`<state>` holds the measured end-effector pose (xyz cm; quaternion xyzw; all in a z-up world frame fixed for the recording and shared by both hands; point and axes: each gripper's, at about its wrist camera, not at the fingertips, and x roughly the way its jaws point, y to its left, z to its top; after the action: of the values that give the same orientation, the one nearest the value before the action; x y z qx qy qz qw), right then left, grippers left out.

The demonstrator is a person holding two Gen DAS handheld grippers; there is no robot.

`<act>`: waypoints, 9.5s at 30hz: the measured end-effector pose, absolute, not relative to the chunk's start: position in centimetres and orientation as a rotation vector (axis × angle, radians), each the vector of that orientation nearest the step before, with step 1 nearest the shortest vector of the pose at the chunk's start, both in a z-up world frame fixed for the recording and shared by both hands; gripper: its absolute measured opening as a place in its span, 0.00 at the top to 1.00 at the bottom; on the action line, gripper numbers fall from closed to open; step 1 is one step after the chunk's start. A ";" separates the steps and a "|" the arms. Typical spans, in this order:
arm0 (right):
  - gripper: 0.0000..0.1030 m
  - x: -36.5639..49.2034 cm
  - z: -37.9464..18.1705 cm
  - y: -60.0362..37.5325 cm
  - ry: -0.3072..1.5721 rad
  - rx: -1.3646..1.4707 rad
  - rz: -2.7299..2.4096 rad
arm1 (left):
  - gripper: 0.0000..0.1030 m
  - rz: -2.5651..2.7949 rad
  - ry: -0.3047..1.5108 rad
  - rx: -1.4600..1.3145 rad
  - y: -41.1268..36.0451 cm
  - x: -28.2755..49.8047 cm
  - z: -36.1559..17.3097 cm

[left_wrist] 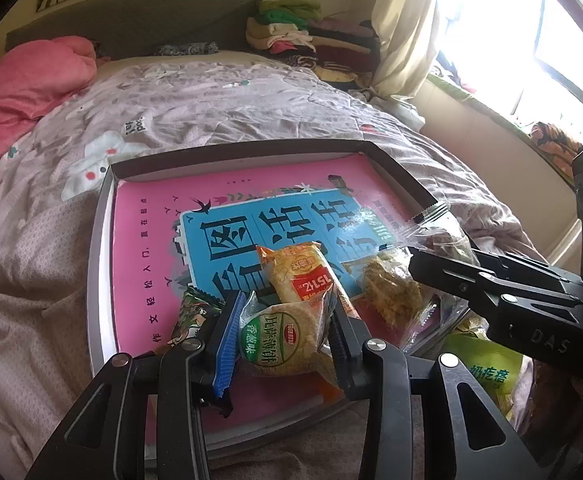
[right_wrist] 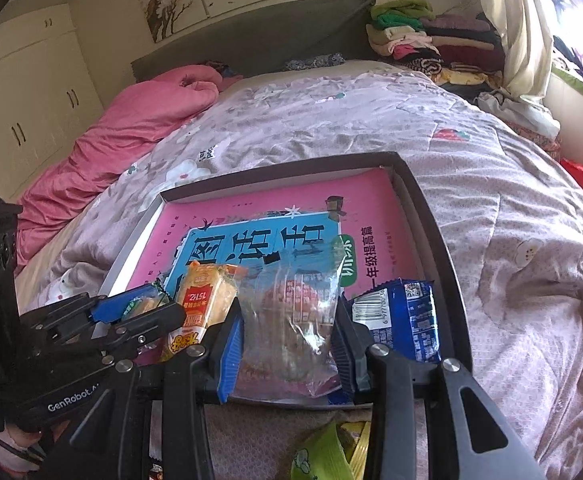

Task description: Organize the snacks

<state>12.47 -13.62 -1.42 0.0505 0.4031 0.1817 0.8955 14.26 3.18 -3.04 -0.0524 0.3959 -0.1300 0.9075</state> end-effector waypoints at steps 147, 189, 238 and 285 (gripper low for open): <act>0.35 5.3 4.1 -16.2 0.738 -0.004 0.377 | 0.22 -0.211 0.789 -0.216 7.6 7.5 3.1; 0.35 1.5 -0.2 -16.0 0.877 -0.101 0.425 | 0.22 -0.141 0.983 -0.213 8.4 4.7 -1.2; 0.35 2.3 -3.1 -13.7 0.954 -0.072 0.481 | 0.22 -0.136 1.110 -0.183 8.4 5.5 -5.0; 0.68 2.8 -1.2 -13.3 0.884 -0.018 0.524 | 0.63 -0.206 0.835 -0.183 8.3 4.3 0.0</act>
<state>2.77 -13.34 -1.19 -0.0087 0.4227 0.2508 0.8708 4.34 8.33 0.02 -0.0885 0.4042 -0.0998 0.9049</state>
